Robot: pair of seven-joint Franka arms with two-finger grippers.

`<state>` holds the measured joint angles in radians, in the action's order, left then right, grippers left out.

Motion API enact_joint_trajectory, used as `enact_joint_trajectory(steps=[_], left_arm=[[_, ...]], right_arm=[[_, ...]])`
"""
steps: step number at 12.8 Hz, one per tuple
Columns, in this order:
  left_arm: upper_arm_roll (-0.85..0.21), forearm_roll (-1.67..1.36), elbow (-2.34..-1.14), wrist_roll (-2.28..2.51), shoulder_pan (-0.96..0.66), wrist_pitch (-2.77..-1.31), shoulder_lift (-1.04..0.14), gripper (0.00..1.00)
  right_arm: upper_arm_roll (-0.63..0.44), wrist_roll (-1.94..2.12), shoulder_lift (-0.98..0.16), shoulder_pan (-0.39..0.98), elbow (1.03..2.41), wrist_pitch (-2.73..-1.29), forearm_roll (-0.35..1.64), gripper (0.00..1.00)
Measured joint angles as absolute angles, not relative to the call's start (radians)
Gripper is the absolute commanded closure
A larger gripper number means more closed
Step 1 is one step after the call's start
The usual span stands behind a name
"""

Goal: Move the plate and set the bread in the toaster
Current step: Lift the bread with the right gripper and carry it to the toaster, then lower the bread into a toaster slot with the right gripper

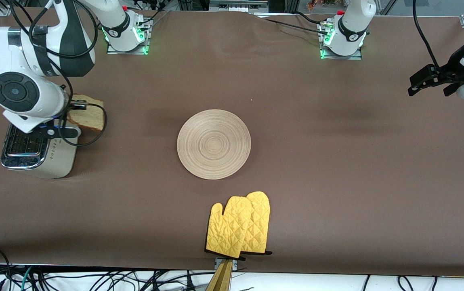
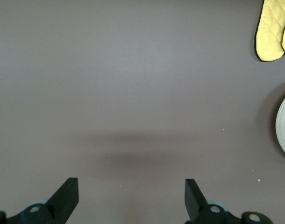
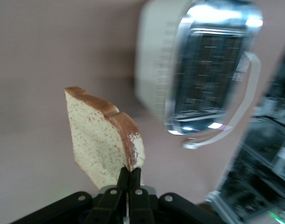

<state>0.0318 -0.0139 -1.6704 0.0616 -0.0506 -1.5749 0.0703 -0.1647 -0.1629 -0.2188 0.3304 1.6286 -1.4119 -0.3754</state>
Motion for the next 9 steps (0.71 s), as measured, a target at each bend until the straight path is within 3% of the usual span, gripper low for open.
enact_joint_trajectory(steps=[3,9], left_arm=[[0.037,-0.014,-1.665,0.066,-0.05,-1.575,0.07,0.0],[0.037,-0.014,-1.659,0.066,-0.05,-1.574,0.068,0.0]], right_arm=[[-0.215,-0.137,-0.223,0.328,1.605,-1.406,-0.574,1.0],[-0.247,-0.118,-0.312,0.267,1.574,-1.487,-0.69,1.0]])
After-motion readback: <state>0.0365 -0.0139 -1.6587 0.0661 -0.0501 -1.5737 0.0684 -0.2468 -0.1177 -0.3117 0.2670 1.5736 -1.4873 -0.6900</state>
